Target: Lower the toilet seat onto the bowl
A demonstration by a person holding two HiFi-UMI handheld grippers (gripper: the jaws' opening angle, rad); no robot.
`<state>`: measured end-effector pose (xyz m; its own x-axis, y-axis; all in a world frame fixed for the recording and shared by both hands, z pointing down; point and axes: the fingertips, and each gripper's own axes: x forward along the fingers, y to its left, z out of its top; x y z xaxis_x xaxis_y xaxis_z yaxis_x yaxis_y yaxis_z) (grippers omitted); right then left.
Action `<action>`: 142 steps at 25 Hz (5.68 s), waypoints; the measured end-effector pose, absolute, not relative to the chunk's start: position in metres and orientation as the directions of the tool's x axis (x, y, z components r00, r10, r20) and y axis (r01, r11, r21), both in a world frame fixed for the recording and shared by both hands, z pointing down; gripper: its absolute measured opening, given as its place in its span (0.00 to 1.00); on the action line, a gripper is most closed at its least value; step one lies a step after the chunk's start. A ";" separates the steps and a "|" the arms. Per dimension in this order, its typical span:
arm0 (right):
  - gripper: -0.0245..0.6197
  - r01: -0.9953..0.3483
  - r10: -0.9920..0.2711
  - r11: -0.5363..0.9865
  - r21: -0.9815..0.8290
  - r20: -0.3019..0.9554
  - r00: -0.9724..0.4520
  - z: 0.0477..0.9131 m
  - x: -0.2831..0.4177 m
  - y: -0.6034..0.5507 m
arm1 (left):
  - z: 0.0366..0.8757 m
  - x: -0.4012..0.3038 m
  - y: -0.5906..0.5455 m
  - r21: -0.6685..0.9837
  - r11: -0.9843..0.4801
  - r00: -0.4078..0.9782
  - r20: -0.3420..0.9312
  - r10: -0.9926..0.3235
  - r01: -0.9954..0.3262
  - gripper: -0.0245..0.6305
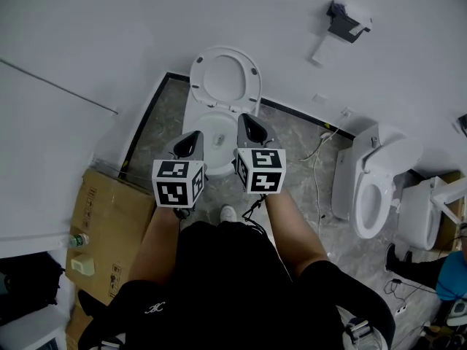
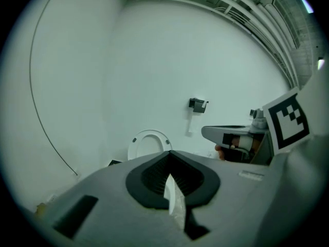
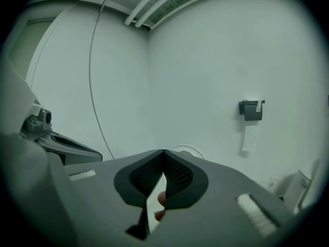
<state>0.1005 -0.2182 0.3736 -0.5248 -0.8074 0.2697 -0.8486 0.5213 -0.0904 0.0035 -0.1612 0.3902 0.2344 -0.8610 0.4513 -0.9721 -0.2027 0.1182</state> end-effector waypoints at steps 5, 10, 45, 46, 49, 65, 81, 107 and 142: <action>0.05 -0.842 -0.794 0.535 -0.065 0.301 -0.528 0.383 0.091 -0.227 | 0.396 -0.009 -0.165 0.148 -0.181 0.229 0.455 -0.861 -0.972 0.05; 0.05 -0.844 -0.789 0.535 -0.048 0.328 -0.519 0.395 0.076 -0.247 | 0.409 -0.022 -0.181 0.163 -0.183 0.239 0.468 -0.851 -0.970 0.05; 0.18 -0.613 -0.837 0.514 0.600 0.507 -0.206 0.500 0.003 -0.537 | 0.459 -0.136 -0.362 0.352 -0.249 0.404 0.489 -0.773 -0.902 0.05; 0.18 -0.604 -0.836 0.515 0.608 0.511 -0.198 0.504 0.002 -0.544 | 0.460 -0.138 -0.364 0.357 -0.246 0.405 0.491 -0.771 -0.901 0.05; 0.14 -0.559 -0.841 0.513 0.651 0.510 -0.179 0.515 0.000 -0.565 | 0.466 -0.146 -0.368 0.358 -0.235 0.399 0.502 -0.767 -0.904 0.05; 0.15 -0.467 -0.820 0.516 0.718 0.572 -0.025 0.571 0.009 -0.628 | 0.499 -0.192 -0.371 0.349 -0.142 0.328 0.562 -0.759 -0.926 0.05; 0.10 -0.407 -0.833 0.496 0.767 0.553 0.026 0.570 0.018 -0.628 | 0.504 -0.201 -0.343 0.332 -0.118 0.303 0.587 -0.751 -0.936 0.05; 0.11 -0.366 -0.768 0.634 0.682 0.611 -0.191 0.569 0.006 -0.464 | 0.486 -0.127 -0.294 0.315 -0.206 0.356 0.557 -0.750 -0.927 0.05; 0.11 -0.203 -0.579 0.815 0.544 0.738 -0.347 0.657 -0.015 -0.260 | 0.548 -0.111 -0.148 0.373 0.051 0.210 0.626 -0.751 -0.927 0.05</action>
<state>-0.0153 -0.2605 0.6567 -0.3474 -0.5788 0.7378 -0.2027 0.8146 0.5435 -0.1114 -0.1481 0.5477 0.2103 -0.7508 0.6261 -0.9266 0.0512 0.3726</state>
